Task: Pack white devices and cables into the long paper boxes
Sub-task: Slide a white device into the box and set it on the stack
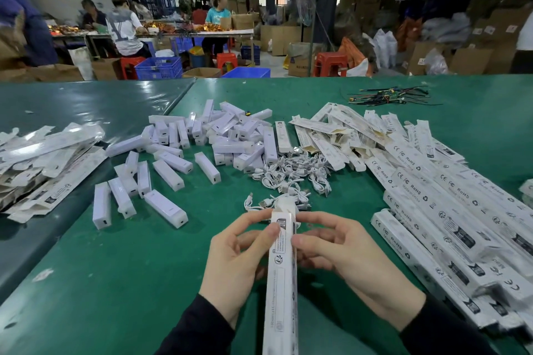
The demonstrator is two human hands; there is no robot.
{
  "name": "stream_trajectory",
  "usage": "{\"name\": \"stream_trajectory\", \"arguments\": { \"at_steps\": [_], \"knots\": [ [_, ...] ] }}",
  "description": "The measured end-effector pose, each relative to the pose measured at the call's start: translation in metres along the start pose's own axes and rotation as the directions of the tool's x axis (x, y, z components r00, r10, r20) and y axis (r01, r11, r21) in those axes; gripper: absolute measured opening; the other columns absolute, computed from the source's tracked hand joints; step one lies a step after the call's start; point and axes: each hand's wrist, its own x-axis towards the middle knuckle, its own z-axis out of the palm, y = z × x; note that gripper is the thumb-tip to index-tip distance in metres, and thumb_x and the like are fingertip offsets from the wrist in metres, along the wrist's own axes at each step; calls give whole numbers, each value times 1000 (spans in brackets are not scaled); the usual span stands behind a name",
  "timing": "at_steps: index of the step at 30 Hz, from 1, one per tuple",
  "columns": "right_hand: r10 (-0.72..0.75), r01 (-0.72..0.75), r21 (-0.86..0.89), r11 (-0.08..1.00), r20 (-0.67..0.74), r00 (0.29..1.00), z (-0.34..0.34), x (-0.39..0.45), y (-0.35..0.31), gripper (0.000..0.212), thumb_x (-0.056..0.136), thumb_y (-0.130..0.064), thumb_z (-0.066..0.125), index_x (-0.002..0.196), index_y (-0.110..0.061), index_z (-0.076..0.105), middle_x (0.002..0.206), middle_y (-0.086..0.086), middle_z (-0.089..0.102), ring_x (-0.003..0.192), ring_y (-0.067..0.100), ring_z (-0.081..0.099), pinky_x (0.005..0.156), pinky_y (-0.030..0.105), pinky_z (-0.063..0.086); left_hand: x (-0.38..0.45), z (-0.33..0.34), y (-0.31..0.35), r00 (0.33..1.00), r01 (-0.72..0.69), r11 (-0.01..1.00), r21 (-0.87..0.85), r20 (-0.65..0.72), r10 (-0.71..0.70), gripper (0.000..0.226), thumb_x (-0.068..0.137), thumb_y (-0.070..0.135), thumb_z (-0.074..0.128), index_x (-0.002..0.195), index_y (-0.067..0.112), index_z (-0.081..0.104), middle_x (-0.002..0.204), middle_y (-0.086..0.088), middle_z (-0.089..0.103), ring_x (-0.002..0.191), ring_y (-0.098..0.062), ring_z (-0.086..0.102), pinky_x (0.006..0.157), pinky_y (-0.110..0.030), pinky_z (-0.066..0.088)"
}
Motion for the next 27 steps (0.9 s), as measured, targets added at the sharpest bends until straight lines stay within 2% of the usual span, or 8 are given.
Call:
{"name": "stream_trajectory", "arguments": {
  "at_steps": [4, 7, 9, 13, 16, 19, 23, 27],
  "knots": [
    [-23, 18, -84, 996, -54, 998, 2, -1, 3, 53, 59, -34, 83, 107, -16, 72, 87, 13, 74, 77, 23, 69, 74, 36, 58, -1, 2, -1, 1000, 2, 999, 42, -19, -1, 36, 59, 42, 76, 91, 26, 74, 81, -22, 71, 65, -21, 66, 55, -31, 53],
    [16, -16, -48, 999, 0, 1000, 2, 0, 3, 54, 58, -33, 82, 108, -14, 73, 94, 16, 74, 80, 25, 70, 74, 38, 58, -2, 0, -1, 999, 27, 998, 63, 17, -28, 35, 60, 42, 77, 92, 27, 74, 79, -18, 71, 65, -20, 66, 51, -28, 52],
    [38, -38, -7, 999, 51, 998, 1, 1, 2, 49, 63, -31, 81, 108, -14, 73, 97, 18, 75, 80, 22, 70, 71, 29, 54, 0, -1, 0, 998, 27, 995, 96, 60, -33, 34, 65, 37, 83, 97, 29, 73, 86, -16, 74, 74, -28, 70, 62, -33, 56],
    [34, -30, -50, 998, 79, 996, -6, 2, 1, 41, 66, -35, 78, 106, -27, 75, 105, 6, 75, 90, 12, 69, 79, 27, 49, 2, -7, 2, 984, -5, 980, 199, 177, -31, 50, 66, 24, 82, 112, 37, 67, 97, -10, 74, 88, -31, 70, 77, -43, 58],
    [35, -14, -150, 989, 136, 990, -9, 3, -2, 38, 74, -35, 76, 112, -30, 73, 108, 1, 74, 85, 3, 63, 75, 27, 38, 1, -7, 3, 961, 52, 979, 199, 256, -103, 62, 69, 12, 77, 124, 33, 57, 98, -15, 73, 79, -30, 69, 76, -52, 59],
    [31, 0, -191, 982, 158, 987, -12, 3, -3, 38, 74, -36, 77, 112, -33, 73, 103, -3, 75, 77, -1, 59, 69, 26, 34, -1, -5, 3, 958, 67, 979, 192, 261, -117, 64, 67, 9, 79, 123, 27, 54, 95, -17, 73, 74, -29, 68, 71, -58, 58],
    [28, 13, -215, 977, 187, 982, -14, 5, -2, 44, 66, -45, 75, 109, -32, 74, 92, -5, 71, 75, 1, 56, 67, 25, 34, -2, -5, 5, 938, 138, 971, 195, 288, -192, 67, 61, 16, 82, 120, 33, 54, 96, -14, 73, 71, -40, 68, 47, -34, 55],
    [22, 22, -229, 973, 189, 982, -17, 7, -1, 43, 65, -44, 76, 106, -32, 75, 98, 2, 74, 77, 3, 58, 67, 26, 35, -2, -4, 3, 925, 162, 972, 172, 317, -210, 67, 68, 10, 77, 124, 36, 52, 96, -9, 72, 75, -43, 71, 44, -29, 53]
  ]
}}
